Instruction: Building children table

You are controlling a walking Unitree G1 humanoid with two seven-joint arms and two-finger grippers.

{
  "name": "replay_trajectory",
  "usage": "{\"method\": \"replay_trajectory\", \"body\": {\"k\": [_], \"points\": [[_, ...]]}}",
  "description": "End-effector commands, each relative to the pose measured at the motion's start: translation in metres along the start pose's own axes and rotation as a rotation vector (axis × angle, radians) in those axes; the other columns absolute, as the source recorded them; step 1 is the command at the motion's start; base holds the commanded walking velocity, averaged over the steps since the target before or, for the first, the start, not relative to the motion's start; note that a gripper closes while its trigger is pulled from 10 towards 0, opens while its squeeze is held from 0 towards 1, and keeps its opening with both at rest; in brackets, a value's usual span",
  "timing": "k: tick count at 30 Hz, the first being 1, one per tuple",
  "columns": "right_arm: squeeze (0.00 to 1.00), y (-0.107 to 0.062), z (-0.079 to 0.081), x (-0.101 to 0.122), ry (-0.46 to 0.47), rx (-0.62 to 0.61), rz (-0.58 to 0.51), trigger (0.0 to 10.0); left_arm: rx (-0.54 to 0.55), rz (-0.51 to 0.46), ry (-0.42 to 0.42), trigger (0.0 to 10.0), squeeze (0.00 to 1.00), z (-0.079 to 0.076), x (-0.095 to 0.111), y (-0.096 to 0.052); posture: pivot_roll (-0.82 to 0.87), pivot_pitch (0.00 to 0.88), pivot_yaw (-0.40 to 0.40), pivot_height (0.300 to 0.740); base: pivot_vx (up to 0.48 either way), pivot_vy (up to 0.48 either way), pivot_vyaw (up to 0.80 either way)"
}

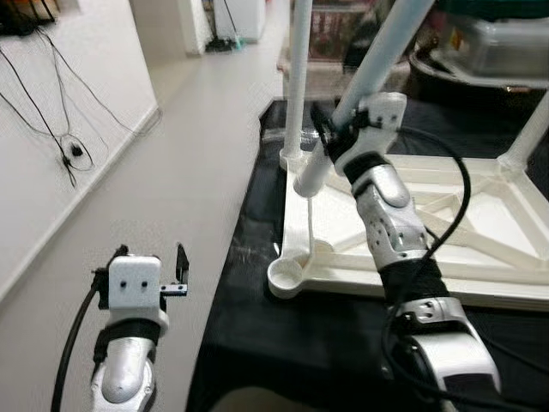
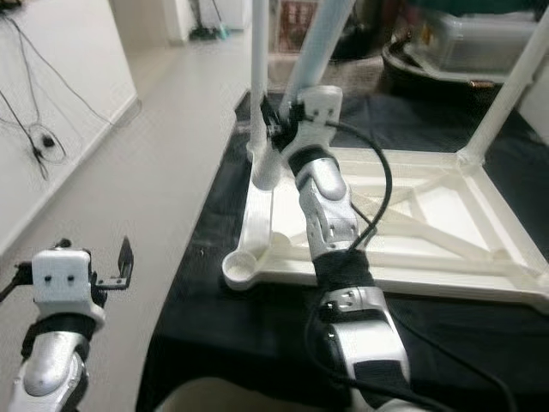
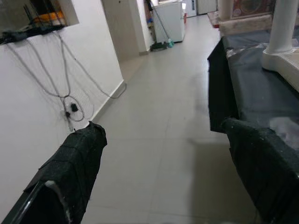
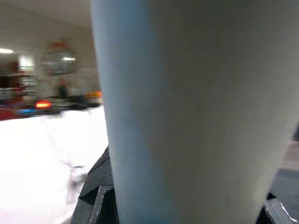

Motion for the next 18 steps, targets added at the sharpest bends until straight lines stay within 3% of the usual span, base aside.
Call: {"method": "replay_trajectory", "body": {"k": [1,4,10,11,12,15,18], "points": [[0.0,0.003,0.001,0.004,0.017,0.02,-0.012,10.0,0.011,0.014,-0.005,10.0,0.0,0.003,-0.002,-0.003,0.1,0.066,-0.019,0.74,0.0,0.0,0.0],[0.0,0.011,0.005,-0.003,0.111,0.234,0.058,10.0,-0.068,0.078,-0.094,10.0,0.0,-0.01,-0.012,-0.017,0.11,0.079,-0.022,0.74,0.0,0.0,0.0],[0.0,0.014,0.005,-0.005,0.136,0.312,0.085,10.0,-0.149,0.116,-0.155,10.0,0.0,-0.023,-0.015,-0.029,0.11,0.09,-0.021,0.74,0.0,0.0,0.0],[0.0,0.015,0.012,-0.004,0.141,0.395,0.093,10.0,-0.222,0.133,-0.179,10.0,0.0,-0.035,-0.013,-0.038,0.13,0.108,-0.023,0.74,0.0,0.0,0.0],[0.0,0.019,0.03,0.004,0.182,0.573,0.102,10.0,-0.337,0.177,-0.204,10.0,0.0,-0.057,-0.012,-0.059,0.15,0.143,-0.033,0.74,0.0,0.0,0.0],[0.0,0.019,0.036,0.007,0.197,0.624,0.104,10.0,-0.36,0.188,-0.205,10.0,0.0,-0.062,-0.012,-0.065,0.15,0.143,-0.033,0.74,0.0,0.0,0.0],[0.0,0.01,0.046,0.012,0.202,0.803,0.095,10.0,-0.382,0.204,-0.222,10.0,0.0,-0.07,-0.01,-0.075,0.17,0.176,-0.039,0.74,0.0,0.0,0.0]]}}
Point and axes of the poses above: a point about 5 cm out from each wrist's last joint towards the gripper, its own y axis pointing out of the wrist towards the gripper, its own x axis along the axis of the wrist's last joint, z = x × y, the point moved 5 cm from there along y, pointing out of the wrist towards the gripper, and after that the axes turned 10 degrees about -y, right-handed, at the moved point
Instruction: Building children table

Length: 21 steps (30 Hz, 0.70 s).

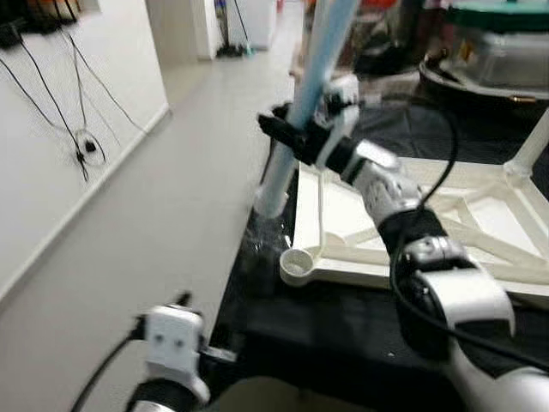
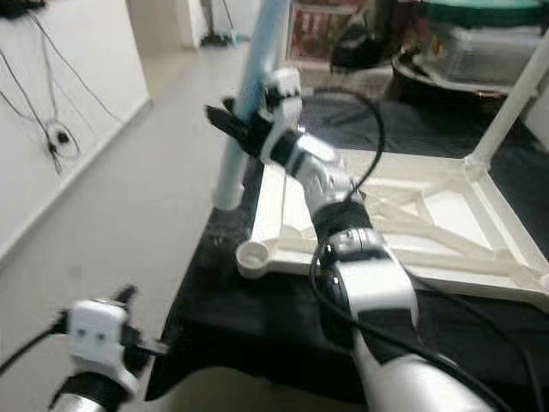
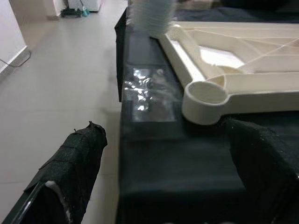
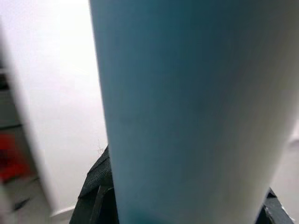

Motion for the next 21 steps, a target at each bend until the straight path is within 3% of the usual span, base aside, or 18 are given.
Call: {"method": "replay_trajectory", "body": {"k": [1,4,5,11,12,15,17,21], "points": [[0.0,-0.002,0.006,-0.003,0.007,0.079,0.02,10.0,0.001,0.01,0.0,10.0,0.0,-0.003,0.0,-0.004,0.17,0.176,-0.039,0.74,0.0,0.0,0.0],[0.0,-0.005,0.008,-0.003,0.004,0.118,0.028,10.0,-0.003,0.012,-0.005,10.0,0.0,-0.005,0.0,-0.006,0.17,0.176,-0.039,0.74,0.0,0.0,0.0],[0.0,-0.014,0.009,-0.004,-0.007,0.179,0.048,10.0,-0.021,0.024,-0.022,10.0,0.0,-0.01,-0.001,-0.011,0.18,0.196,-0.042,0.74,0.0,0.0,0.0],[0.0,-0.039,0.003,-0.003,-0.037,0.25,0.091,10.0,-0.07,0.065,-0.025,10.0,0.0,-0.021,-0.005,-0.026,0.17,0.206,-0.034,0.74,0.0,0.0,0.0],[0.0,-0.043,0.0,-0.004,-0.046,0.241,0.104,10.0,-0.053,0.048,0.029,10.0,0.0,-0.018,-0.003,-0.027,0.17,0.212,-0.028,0.74,0.0,0.0,0.0],[0.0,-0.045,-0.002,-0.005,-0.052,0.233,0.114,10.0,-0.039,0.034,0.069,10.0,0.0,-0.016,-0.001,-0.027,0.17,0.212,-0.028,0.74,0.0,0.0,0.0],[0.0,-0.055,-0.003,-0.008,-0.06,0.242,0.14,10.0,-0.039,0.004,0.181,10.0,0.0,-0.01,0.001,-0.03,0.18,0.215,-0.025,0.74,0.0,0.0,0.0],[0.0,-0.06,-0.002,-0.009,-0.054,0.269,0.145,10.0,-0.068,-0.004,0.24,10.0,0.0,-0.01,0.002,-0.034,0.18,0.213,-0.023,0.74,0.0,0.0,0.0]]}}
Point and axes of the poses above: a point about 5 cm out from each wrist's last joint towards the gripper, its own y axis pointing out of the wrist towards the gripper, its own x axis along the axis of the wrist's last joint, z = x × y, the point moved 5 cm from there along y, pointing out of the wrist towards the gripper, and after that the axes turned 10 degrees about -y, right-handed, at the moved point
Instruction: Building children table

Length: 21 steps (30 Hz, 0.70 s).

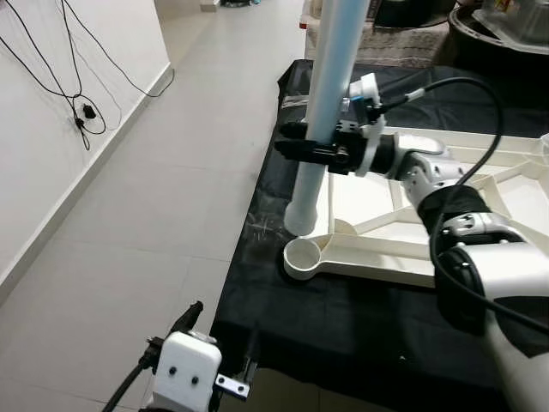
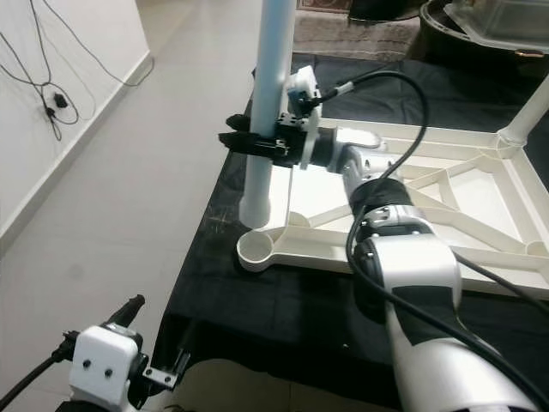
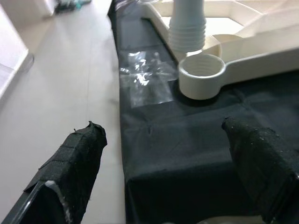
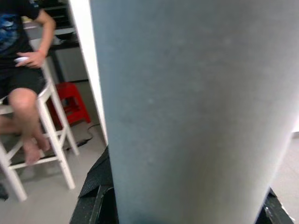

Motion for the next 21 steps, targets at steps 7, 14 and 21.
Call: {"method": "replay_trajectory", "body": {"k": [7,14,21], "points": [[0.0,-0.001,0.013,0.0,0.02,0.126,-0.034,10.0,-0.058,0.004,0.037,10.0,0.0,-0.006,-0.004,-0.002,0.17,0.197,-0.025,0.74,0.0,0.0,0.0],[0.0,0.008,0.023,0.0,0.048,0.201,-0.075,10.0,-0.041,-0.002,0.042,10.0,0.0,-0.006,-0.009,0.002,0.16,0.183,-0.034,0.74,0.0,0.0,0.0],[0.0,0.018,0.032,0.0,0.064,0.256,-0.073,10.0,-0.033,-0.007,0.048,10.0,0.0,-0.005,-0.011,0.004,0.17,0.178,-0.041,0.74,0.0,0.0,0.0]]}}
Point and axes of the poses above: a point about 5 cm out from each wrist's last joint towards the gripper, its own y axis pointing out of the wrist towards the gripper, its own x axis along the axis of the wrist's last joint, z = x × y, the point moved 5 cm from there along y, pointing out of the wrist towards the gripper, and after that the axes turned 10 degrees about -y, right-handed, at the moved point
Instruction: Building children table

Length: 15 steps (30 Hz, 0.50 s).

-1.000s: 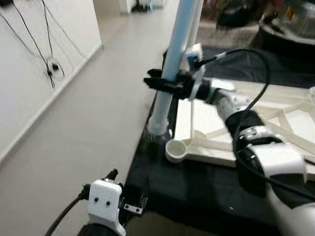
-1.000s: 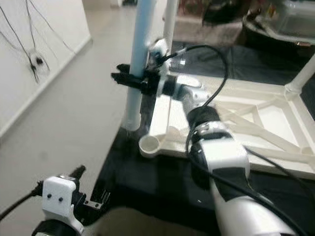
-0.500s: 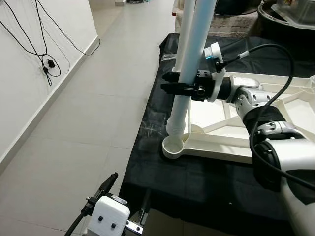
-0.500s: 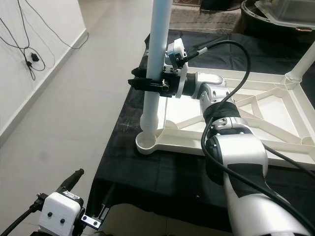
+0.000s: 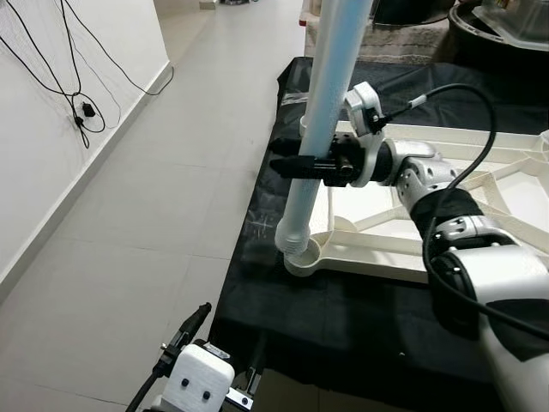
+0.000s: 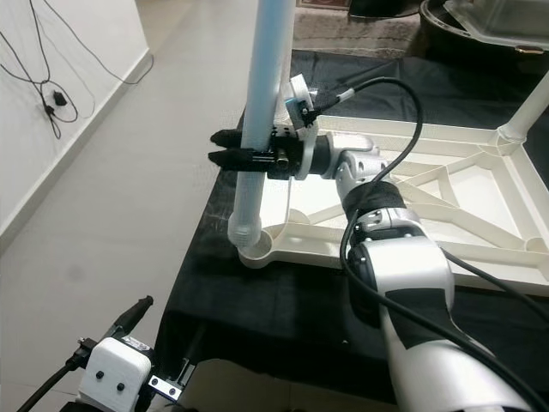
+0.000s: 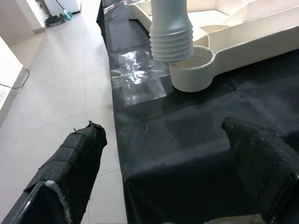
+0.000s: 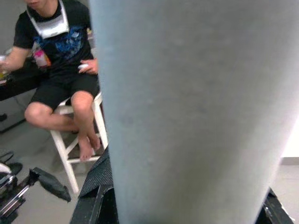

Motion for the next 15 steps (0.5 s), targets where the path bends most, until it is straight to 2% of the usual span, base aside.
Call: {"method": "replay_trajectory", "body": {"k": [1,15], "points": [[0.0,0.004,0.004,-0.003,0.004,0.028,0.002,10.0,0.004,0.01,0.003,10.0,0.0,0.0,-0.004,0.0,0.17,0.178,-0.041,0.74,0.0,0.0,0.0],[0.0,-0.008,-0.001,0.007,-0.066,0.002,0.027,10.0,0.008,0.016,0.009,10.0,0.0,0.003,-0.006,-0.001,0.17,0.183,-0.028,0.74,0.0,0.0,0.0]]}}
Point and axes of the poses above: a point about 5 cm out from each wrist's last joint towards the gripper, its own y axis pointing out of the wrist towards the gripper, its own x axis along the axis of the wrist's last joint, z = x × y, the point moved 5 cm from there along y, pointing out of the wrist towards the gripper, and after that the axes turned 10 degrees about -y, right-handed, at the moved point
